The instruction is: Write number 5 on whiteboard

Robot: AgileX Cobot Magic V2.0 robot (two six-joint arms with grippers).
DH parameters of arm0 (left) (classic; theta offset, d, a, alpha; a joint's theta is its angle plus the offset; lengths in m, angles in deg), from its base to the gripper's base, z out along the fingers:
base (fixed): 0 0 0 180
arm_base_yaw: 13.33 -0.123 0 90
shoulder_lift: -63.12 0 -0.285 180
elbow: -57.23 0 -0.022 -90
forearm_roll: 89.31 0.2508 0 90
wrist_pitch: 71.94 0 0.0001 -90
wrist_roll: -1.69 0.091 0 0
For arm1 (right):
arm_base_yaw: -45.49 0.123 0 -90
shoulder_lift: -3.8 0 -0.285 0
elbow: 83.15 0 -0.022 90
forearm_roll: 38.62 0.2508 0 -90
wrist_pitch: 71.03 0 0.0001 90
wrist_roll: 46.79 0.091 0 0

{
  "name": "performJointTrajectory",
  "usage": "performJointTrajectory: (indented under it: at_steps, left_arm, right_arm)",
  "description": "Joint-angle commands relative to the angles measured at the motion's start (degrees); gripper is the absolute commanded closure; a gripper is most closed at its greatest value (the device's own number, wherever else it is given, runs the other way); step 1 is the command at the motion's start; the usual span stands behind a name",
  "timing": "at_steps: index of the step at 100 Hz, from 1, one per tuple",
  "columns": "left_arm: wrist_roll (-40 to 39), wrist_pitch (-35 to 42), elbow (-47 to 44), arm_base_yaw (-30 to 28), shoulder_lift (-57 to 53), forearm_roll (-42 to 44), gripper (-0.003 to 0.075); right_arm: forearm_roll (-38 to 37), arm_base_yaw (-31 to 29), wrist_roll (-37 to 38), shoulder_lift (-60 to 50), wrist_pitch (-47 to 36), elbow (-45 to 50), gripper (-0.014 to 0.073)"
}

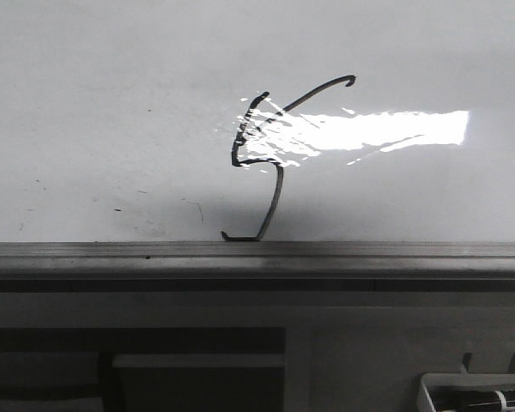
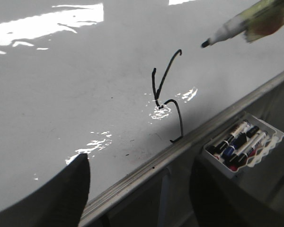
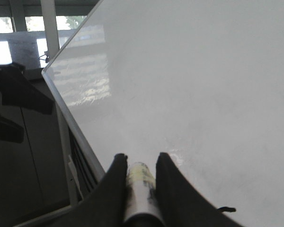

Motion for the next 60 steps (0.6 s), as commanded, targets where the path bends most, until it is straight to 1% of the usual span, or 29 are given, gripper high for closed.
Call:
performJointTrajectory:
  at_steps: [1,8,15,27,36,46,60]
  left_arm:
    - [7.61,-1.63,4.02,-0.16,3.24,-4.99,0.0316]
    - [13.86,-4.82,5.57,-0.16,6.39,-8.78,0.0323]
    - [18.95,-6.71,6.98,-0.16,9.89,-12.63,0.0323]
    - [26.45,-8.82,9.12,-0.16,15.48,-18.45,0.0323]
    - [32.06,-11.93,10.71,-0.16,19.50,-21.65,0.0323]
    - [34.66,-16.77,12.72,0.06,24.21,-22.68,0.0323]
    - [34.66,-19.24,15.03,2.79,29.81,-22.68,0.0323]
  right_arm:
    - [0.09,-0.10,-0.71,1.41,5.08,-0.85,0.0644]
    - [-1.00,-0.10,-0.22,3.31,9.47,-0.77,0.0644]
    - [-4.29,-0.10,1.04,5.11,12.67,-0.77,0.0644]
    - [-11.74,-0.10,4.88,6.74,15.67,-0.77,0.0644]
    - [-13.97,-0.10,5.00,6.85,16.97,-0.77,0.0644]
    - [-13.97,-0.10,5.00,6.85,18.00,-0.87,0.0644]
    - [-14.09,-0.10,5.00,6.85,18.71,-0.87,0.0644]
